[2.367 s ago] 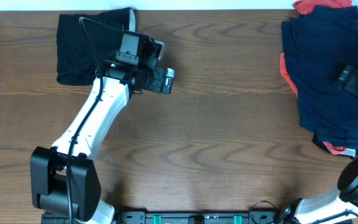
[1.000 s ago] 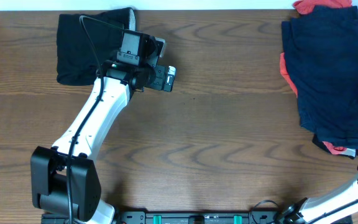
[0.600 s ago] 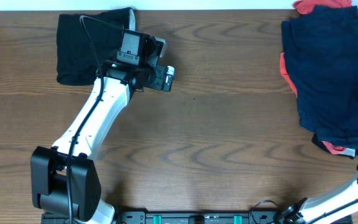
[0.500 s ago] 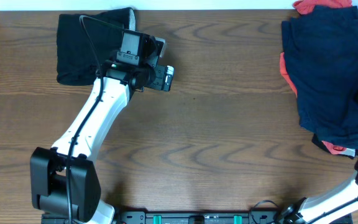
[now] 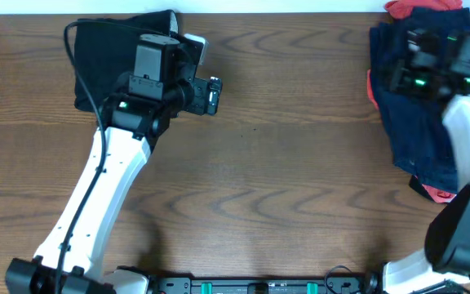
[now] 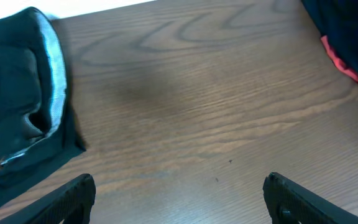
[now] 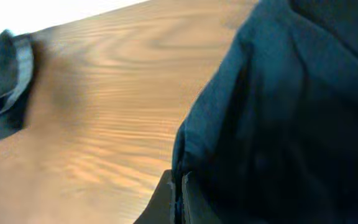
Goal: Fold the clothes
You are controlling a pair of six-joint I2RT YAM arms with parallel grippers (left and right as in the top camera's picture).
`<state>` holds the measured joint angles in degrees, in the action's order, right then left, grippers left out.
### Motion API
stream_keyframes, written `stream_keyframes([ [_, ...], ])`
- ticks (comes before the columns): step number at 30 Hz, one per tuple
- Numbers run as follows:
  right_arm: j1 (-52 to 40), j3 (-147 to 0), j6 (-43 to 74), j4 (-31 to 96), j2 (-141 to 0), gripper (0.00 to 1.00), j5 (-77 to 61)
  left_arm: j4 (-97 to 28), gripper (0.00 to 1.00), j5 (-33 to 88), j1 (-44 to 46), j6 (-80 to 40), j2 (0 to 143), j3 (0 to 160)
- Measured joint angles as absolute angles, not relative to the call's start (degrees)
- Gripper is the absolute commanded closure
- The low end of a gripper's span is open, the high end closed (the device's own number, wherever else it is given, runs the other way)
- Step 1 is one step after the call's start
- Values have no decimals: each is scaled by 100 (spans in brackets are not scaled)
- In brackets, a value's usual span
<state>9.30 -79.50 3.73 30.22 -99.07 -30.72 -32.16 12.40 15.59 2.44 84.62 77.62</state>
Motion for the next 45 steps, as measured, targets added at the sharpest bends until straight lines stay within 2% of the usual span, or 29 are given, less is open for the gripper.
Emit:
stream_keyframes([
  [13, -1662, -7946, 908, 2375, -9874, 99, -2773, -3658, 12, 1157, 836, 244, 8409, 7762],
  [24, -3085, -7946, 1007, 2453, -9874, 99, -2550, -3916, 12, 1153, 183, 244, 8409, 7762],
  [25, -3175, -7946, 1007, 2467, -9874, 96, -2528, -3927, 12, 1149, 161, 244, 8409, 7762],
  [27, -3323, -7946, 1037, 2486, -9874, 60, -2493, -3938, 12, 1140, 154, 263, 8409, 7762],
  [32, -3393, -7946, 1037, 2617, -9874, 28, -2469, -3948, 12, 1140, 154, 327, 8409, 7762],
  [37, -3151, -7944, 1031, 3203, -9758, 13, -2366, -4005, 12, 1140, 154, 419, 8409, 7762],
  [40, -2676, -7944, 1020, 3850, -9417, 1, -2130, -4187, 12, 1140, 161, 469, 8409, 7762],
  [45, -1896, -7959, 1020, 5201, -8836, 1, -1649, -4925, 12, 1118, 257, 499, 8409, 7762],
])
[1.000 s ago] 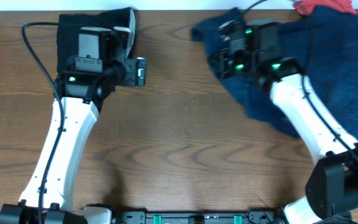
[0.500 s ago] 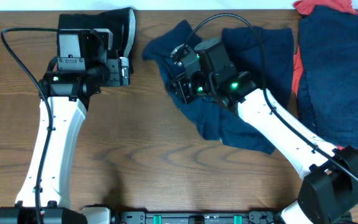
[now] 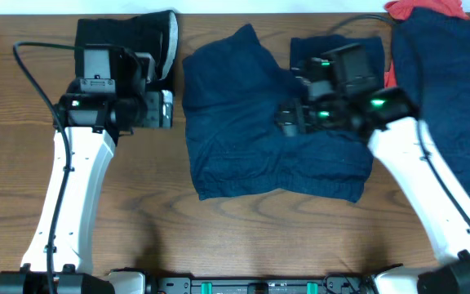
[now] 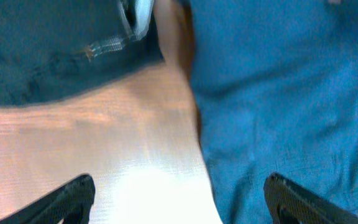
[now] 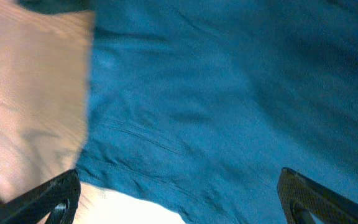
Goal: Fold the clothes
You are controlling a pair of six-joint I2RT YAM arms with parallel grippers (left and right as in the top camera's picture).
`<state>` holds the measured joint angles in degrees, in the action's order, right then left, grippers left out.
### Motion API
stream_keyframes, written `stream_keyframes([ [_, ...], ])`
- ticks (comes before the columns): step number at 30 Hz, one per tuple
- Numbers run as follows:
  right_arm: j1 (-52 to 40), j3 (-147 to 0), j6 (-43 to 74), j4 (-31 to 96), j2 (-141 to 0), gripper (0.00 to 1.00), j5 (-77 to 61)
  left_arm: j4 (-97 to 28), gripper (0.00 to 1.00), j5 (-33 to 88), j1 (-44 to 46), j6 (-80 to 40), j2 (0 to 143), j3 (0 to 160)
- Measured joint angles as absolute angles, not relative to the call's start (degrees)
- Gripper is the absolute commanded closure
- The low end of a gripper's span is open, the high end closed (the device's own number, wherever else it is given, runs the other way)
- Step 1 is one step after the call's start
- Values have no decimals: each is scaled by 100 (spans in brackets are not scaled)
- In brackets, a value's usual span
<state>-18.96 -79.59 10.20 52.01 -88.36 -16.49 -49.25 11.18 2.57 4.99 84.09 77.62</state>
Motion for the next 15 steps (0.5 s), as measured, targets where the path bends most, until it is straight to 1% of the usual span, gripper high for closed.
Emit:
stream_keyframes([
  [3, -1507, -7968, 1046, 6069, -8735, 1, -1400, -5625, 12, 1116, 421, 475, 8409, 7762],
  [7, -1179, -7961, 1179, 6785, -8748, 1, -987, -6309, 12, 1142, 587, 263, 8409, 7760],
  [11, -976, -7843, 1288, 6934, -8746, 1, -613, -6440, 11, 1315, 731, 45, 8366, 7570],
  [15, -840, -7417, 1326, 6746, -8746, 1, -447, -6270, 12, 1452, 1057, -49, 8324, 6954],
])
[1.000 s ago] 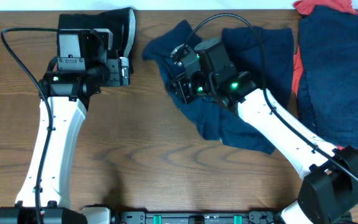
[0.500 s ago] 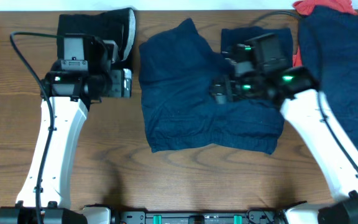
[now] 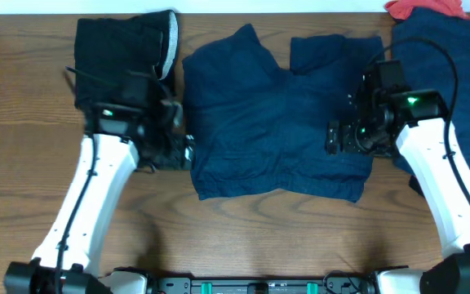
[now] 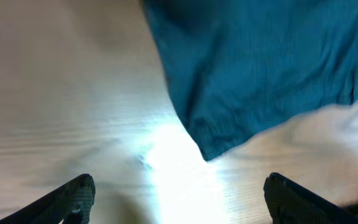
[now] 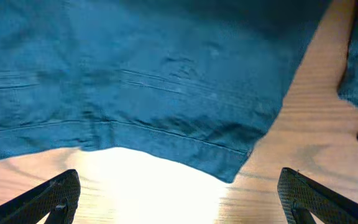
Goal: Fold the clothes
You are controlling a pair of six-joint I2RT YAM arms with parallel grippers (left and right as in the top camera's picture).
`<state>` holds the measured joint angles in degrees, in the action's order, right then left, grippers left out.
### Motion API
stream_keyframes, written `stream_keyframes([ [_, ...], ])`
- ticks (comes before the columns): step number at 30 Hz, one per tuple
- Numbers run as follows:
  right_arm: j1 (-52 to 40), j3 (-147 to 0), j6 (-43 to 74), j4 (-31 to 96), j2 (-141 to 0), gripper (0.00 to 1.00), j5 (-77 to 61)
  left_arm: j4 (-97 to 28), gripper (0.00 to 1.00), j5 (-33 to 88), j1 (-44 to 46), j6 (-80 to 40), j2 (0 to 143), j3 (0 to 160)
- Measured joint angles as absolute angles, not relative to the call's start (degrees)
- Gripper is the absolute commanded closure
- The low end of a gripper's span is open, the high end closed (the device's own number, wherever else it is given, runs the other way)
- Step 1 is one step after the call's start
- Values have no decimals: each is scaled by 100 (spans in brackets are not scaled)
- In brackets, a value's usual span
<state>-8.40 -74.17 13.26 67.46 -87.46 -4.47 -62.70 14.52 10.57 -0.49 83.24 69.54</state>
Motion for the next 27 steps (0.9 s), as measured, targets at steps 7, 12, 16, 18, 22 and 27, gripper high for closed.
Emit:
stream_keyframes([
  [7, -569, -6311, 1433, 6053, -8753, 1, -360, -5214, 12, 1514, 1490, -270, 8326, 5774],
  [12, -537, -5999, 1483, 5758, -8759, 4, -338, -4508, 20, 1511, 1511, -659, 8324, 5124],
  [16, -537, -5940, 1494, 5634, -8759, 5, -333, -4226, 26, 1511, 1511, -952, 8357, 4864],
  [18, -537, -5933, 1494, 5599, -8759, 5, -331, -4174, 27, 1511, 1514, -1059, 8442, 4814],
  [22, -537, -5913, 1494, 5572, -8759, 5, -320, -4007, 32, 1509, 1557, -1157, 8768, 4812],
  [27, -537, -5911, 1494, 5559, -8759, 6, -316, -3824, 42, 1511, 1745, -1225, 9201, 4812],
])
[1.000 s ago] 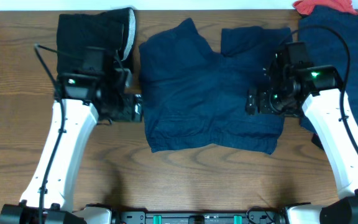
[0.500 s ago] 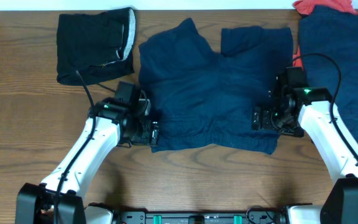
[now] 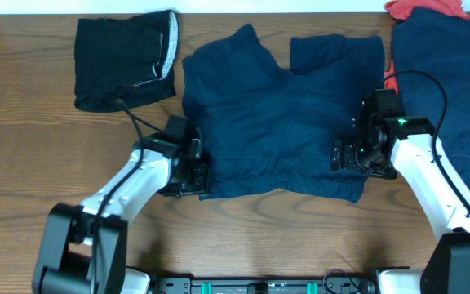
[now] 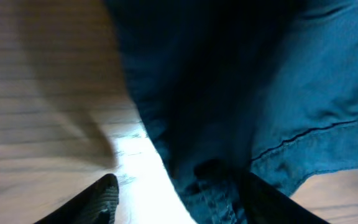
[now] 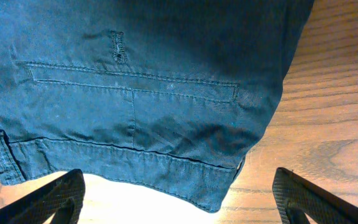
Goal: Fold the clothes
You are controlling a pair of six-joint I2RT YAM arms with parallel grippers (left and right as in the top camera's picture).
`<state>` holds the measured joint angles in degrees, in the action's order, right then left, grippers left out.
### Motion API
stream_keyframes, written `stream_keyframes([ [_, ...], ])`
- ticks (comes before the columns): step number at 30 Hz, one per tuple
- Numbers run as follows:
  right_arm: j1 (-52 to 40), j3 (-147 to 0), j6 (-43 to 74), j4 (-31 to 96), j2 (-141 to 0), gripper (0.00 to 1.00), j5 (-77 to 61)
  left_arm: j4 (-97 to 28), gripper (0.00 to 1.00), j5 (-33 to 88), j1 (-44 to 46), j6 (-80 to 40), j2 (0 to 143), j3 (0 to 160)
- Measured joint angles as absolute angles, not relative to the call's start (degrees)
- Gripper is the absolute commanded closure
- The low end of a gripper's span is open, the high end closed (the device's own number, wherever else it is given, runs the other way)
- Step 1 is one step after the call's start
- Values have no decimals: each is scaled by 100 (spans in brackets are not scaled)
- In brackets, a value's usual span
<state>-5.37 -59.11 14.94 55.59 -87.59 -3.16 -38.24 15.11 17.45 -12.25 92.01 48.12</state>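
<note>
Navy shorts (image 3: 276,114) lie spread flat mid-table, waistband towards the near edge. My left gripper (image 3: 190,175) is low over their near left corner. In the left wrist view that corner (image 4: 210,180) sits between the fingers of the left gripper (image 4: 176,205), which stands open with its jaws partly narrowed. My right gripper (image 3: 351,155) hovers at the near right corner. It is wide open (image 5: 179,199), and the waistband corner (image 5: 229,186) lies between its fingers, untouched.
A folded black garment (image 3: 125,61) lies at the far left. A pile of navy and red clothes (image 3: 443,82) fills the far right corner, close to the right arm. Bare wood (image 3: 276,237) runs along the near edge.
My left gripper has moved from beside the shorts' left edge to their near left corner, lower down, with its jaws narrower. The right gripper has sunk closer to the near right waistband corner.
First the table's middle was bare, my left gripper was by the black garment, and the right was shut on navy cloth at the pile. Then the shorts lay spread mid-table with both grippers open. Both then stood by the near edge and are now at its corners.
</note>
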Motion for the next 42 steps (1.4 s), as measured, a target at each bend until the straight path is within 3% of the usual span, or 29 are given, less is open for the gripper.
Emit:
stream_keyframes([
  [4, -537, -5911, 1494, 5561, -8759, 10, -296, -3806, 61, 1511, 1839, -1295, 9445, 4814],
  [6, -537, -5911, 1509, 5564, -8759, 14, -272, -3776, 81, 1542, 1839, -1313, 9463, 4812],
  [8, -537, -5911, 1525, 5568, -8759, 17, -248, -3732, 94, 1559, 1846, -1350, 9485, 4812],
  [24, -537, -4779, 1616, 5133, -8759, 21, 180, -3426, 94, 1376, 1850, -1507, 9489, 4812],
  [37, -537, -4077, 1741, 4101, -8759, 32, 123, -3242, 94, 1308, 1850, -1522, 9489, 4812],
  [40, -537, -3968, 1752, 3800, -8685, 41, 86, -3232, 94, 1308, 1850, -1522, 9489, 4812],
  [42, -539, -3900, 1767, 3607, -8635, 58, 99, -3221, 94, 1306, 1850, -1522, 9489, 4812],
])
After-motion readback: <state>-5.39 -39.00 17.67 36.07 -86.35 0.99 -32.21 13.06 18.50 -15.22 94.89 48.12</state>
